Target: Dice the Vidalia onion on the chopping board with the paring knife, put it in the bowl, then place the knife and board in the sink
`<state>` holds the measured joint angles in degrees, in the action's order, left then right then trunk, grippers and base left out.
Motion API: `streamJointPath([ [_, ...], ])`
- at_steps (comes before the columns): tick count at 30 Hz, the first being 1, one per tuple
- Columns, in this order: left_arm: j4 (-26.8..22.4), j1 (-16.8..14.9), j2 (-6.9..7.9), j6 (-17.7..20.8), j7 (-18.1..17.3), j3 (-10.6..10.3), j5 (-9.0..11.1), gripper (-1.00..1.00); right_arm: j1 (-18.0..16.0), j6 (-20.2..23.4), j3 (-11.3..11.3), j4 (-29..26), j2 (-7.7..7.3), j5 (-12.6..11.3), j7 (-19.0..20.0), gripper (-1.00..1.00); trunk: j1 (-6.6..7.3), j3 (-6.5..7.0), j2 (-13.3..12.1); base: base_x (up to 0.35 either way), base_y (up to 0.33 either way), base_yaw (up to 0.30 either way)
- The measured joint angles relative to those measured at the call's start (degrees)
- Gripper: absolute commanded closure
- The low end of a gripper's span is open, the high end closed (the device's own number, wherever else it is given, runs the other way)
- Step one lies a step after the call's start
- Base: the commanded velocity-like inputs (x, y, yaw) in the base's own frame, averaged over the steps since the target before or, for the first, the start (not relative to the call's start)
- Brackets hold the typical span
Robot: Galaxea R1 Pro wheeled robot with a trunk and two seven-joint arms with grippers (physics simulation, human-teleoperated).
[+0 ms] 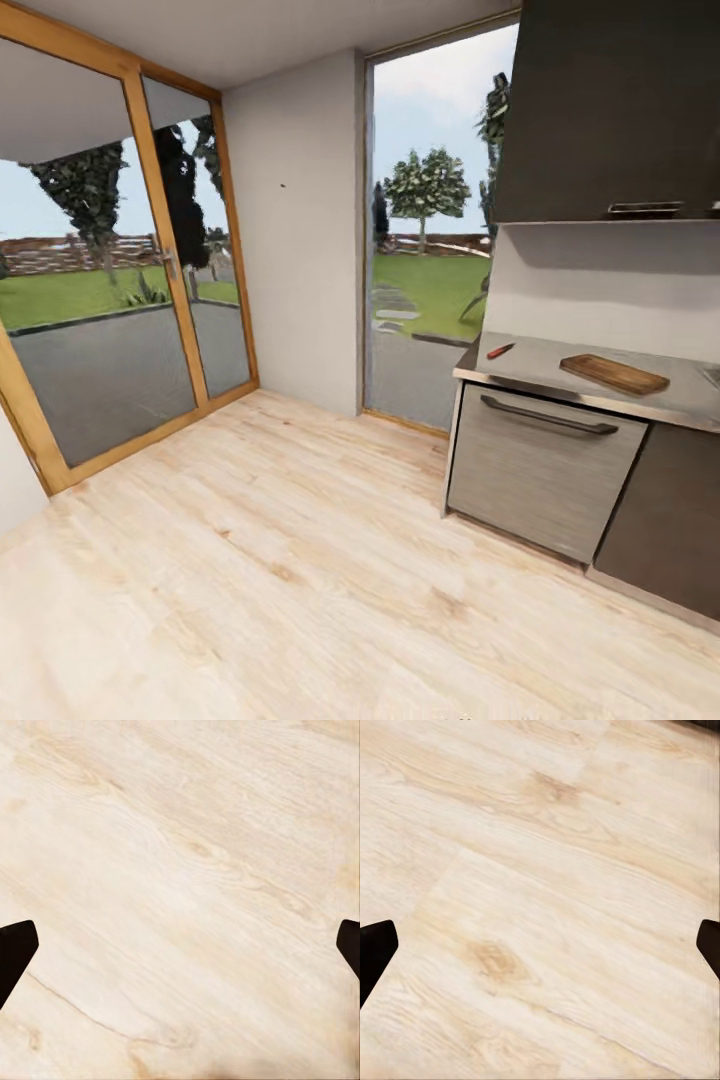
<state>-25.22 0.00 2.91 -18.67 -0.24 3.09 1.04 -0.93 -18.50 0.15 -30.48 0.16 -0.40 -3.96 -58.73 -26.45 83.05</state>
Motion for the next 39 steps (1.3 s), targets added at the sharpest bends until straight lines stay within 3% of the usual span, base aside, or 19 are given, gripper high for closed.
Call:
streamJointPath([
  [22,0.0,0.0,0.00,0.0,0.0,0.0,0.0,-1.00,0.0,0.0,0.0,0.0,0.00,0.0,0.0,-1.00,0.00,0.00,0.0,0.000,-0.192,-0.279],
  [39,0.0,0.0,0.00,0.0,0.0,0.0,0.0,-1.00,0.0,0.0,0.0,0.0,0.00,0.0,0.0,-1.00,0.00,0.00,0.0,0.000,-0.015,-0.279],
])
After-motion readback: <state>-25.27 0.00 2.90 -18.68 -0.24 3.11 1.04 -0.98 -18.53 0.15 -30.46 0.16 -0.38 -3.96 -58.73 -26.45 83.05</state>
